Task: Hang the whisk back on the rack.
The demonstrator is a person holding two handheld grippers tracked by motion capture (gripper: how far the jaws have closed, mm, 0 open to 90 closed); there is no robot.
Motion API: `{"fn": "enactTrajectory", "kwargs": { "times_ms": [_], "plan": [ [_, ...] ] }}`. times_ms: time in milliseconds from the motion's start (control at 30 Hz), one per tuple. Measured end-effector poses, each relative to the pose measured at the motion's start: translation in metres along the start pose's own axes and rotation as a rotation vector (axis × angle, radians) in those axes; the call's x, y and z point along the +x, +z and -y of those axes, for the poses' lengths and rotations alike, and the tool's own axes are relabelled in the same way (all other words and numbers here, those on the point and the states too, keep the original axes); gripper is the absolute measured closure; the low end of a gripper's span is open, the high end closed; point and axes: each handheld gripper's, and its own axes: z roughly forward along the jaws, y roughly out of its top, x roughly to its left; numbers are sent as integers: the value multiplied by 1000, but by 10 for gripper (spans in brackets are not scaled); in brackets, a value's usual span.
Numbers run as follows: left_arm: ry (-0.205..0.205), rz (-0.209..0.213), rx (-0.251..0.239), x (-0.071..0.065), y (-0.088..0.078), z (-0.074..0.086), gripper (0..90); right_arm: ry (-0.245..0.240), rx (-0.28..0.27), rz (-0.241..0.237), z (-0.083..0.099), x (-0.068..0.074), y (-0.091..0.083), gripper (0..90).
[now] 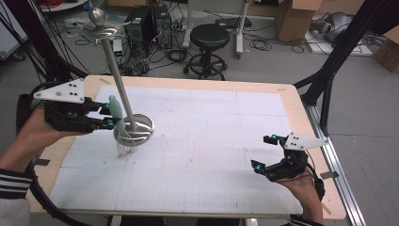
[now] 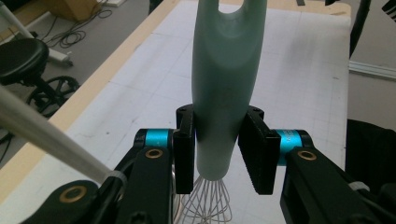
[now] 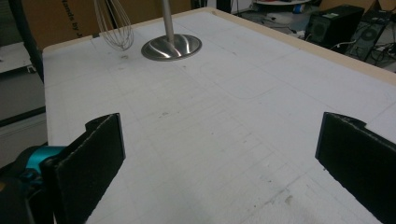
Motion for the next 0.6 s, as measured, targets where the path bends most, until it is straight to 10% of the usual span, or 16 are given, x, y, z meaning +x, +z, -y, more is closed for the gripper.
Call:
{"fn": "enactTrajectory", "kwargs": {
  "times_ms": [600],
  "plan": [
    [-67, -72, -7, 30, -42, 2, 678, 9, -3, 1, 2, -2, -3, 4]
  ]
}}
